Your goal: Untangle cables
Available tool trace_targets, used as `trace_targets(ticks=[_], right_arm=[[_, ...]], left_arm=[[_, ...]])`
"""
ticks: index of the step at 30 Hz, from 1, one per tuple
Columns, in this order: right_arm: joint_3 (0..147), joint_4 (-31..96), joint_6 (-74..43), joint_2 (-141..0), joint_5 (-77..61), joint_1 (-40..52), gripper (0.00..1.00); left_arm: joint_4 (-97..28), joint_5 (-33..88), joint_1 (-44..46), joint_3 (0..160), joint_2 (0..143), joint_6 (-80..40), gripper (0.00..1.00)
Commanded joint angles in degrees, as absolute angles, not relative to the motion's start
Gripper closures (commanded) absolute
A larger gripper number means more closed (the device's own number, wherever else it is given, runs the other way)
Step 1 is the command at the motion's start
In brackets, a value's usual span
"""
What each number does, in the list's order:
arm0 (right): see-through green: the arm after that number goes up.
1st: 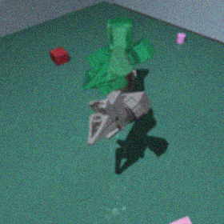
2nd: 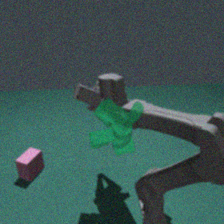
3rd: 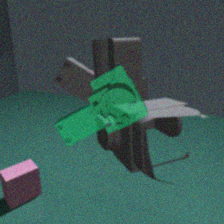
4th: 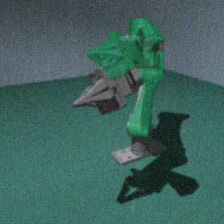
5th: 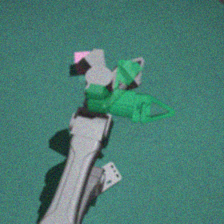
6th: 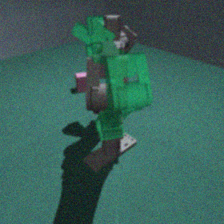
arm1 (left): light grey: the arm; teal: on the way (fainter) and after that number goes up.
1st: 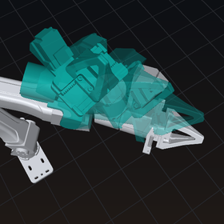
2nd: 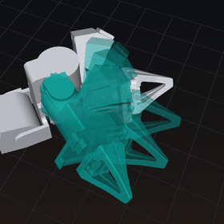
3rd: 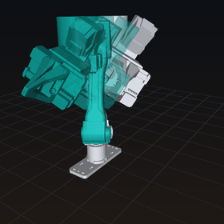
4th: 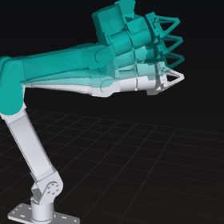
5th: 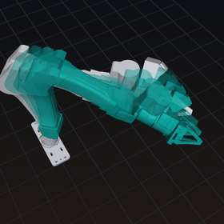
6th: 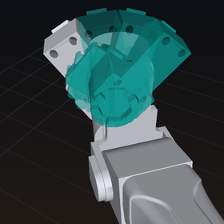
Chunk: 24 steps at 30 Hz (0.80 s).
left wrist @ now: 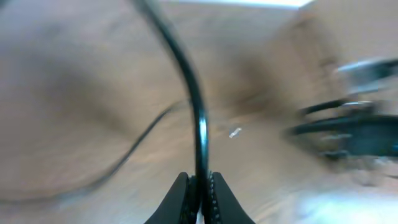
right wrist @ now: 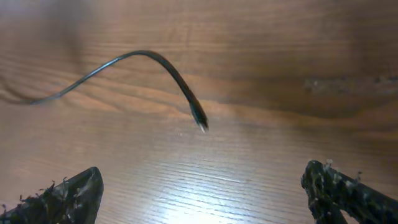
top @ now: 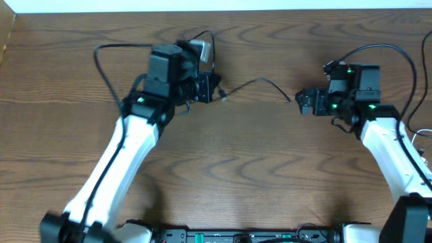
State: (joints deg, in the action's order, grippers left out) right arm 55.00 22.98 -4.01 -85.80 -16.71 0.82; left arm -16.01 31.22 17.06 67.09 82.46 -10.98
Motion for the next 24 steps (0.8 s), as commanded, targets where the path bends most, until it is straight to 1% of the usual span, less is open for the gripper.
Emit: trace_targets(ticks=[1,3,8,10,15,18,21,24], right_arm=[[55.07,22.59,-2.7,-87.29,-13.43,1.08,0.01],[55.07,22.31,-2.7,-87.92,-13.47,1.15,0.01],[55.07,21.61,-2.9,-88.31,-15.4,2.24,0.01],[55.07,21.1,-2.9,-88.31,-17.37,3.05,0.01],[55.07,17.02,-0.6,-88.31,-25.39,6.79,0.03],[55.07,12.19,1.26,-88.31,-28.99,10.48,0.03],[55.07,3.42,1.41,-88.31,-29.08,14.98,0.05],[55.07,-4.25,1.39,-88.31,-29.1,18.33,0.04]], left_arm=[[-11.77,45.39,17.06,68.62,77.38,-14.37,0.92],[-7.88,47.35,17.06,68.62,75.07,-17.26,0.92],[2.2,47.62,17.06,68.62,71.18,-25.69,0.92],[7.01,47.7,17.06,68.62,70.22,-29.34,0.93],[20.14,52.25,17.06,68.62,69.43,-36.18,0.93],[21.15,52.29,17.06,68.62,69.43,-38.65,0.93],[21.15,52.27,17.06,68.62,69.45,-39.38,0.93],[21.12,52.27,17.06,68.62,69.45,-39.59,0.92]])
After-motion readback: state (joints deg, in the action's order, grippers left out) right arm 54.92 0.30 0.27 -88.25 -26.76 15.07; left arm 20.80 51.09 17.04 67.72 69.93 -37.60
